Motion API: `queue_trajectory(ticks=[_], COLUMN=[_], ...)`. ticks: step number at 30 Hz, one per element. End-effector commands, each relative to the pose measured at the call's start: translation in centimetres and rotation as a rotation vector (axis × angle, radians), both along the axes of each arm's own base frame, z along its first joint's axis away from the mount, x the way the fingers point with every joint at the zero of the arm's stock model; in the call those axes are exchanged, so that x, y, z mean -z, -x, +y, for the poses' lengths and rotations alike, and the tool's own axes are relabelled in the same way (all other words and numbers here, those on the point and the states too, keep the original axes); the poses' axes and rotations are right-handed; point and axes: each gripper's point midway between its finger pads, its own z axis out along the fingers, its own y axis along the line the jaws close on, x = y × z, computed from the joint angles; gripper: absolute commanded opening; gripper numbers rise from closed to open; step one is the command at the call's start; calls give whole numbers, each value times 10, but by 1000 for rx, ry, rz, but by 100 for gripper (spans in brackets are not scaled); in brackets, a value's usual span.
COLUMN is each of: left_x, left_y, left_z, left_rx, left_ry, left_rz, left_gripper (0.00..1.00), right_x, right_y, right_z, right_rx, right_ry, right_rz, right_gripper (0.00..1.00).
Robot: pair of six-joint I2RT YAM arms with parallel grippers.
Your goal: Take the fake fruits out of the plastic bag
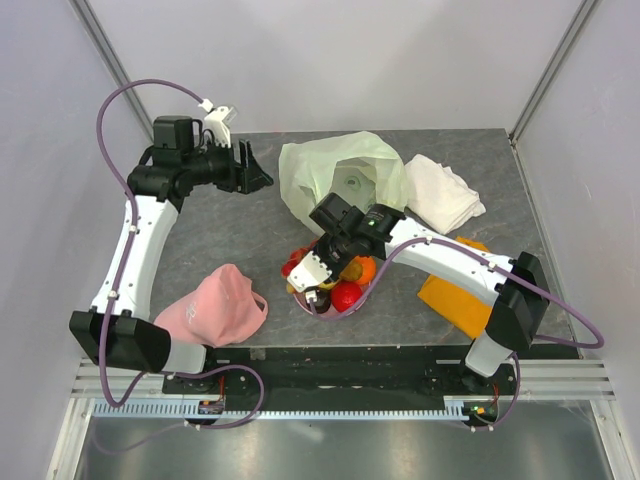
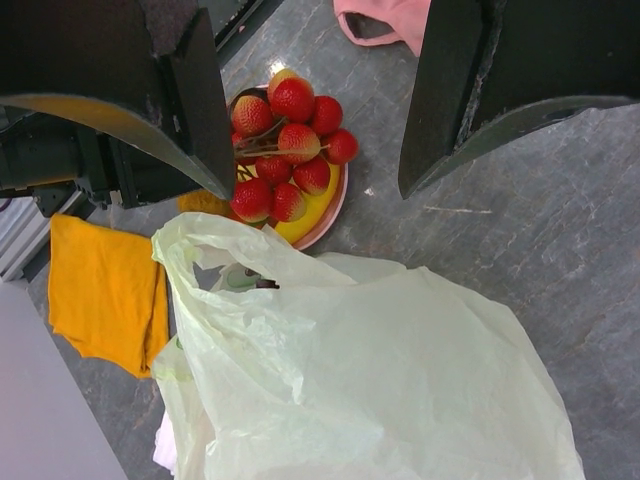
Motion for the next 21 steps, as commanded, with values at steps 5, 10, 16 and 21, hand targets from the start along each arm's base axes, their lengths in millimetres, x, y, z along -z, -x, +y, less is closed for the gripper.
queue_trajectory(ticks=[5, 10, 16, 21], left_x=[56, 92, 136, 155], left_y=[-4, -3, -4, 1], left_z=[3, 2, 4, -1], left_rx=[-47, -46, -97, -86], left_ry=[20, 16, 6, 27], left_rz=[169, 271, 406, 481], left_gripper=[73, 73, 72, 71], right_x=[-6, -17, -39, -66], right_y=[-1, -5, -6, -14], right_z=[-2, -7, -15, -35], right_rx=[35, 48, 68, 122], right_ry=[-10, -15, -43, -72], right_rz=[-13, -51, -106, -175], right_gripper=[45, 53, 62, 64])
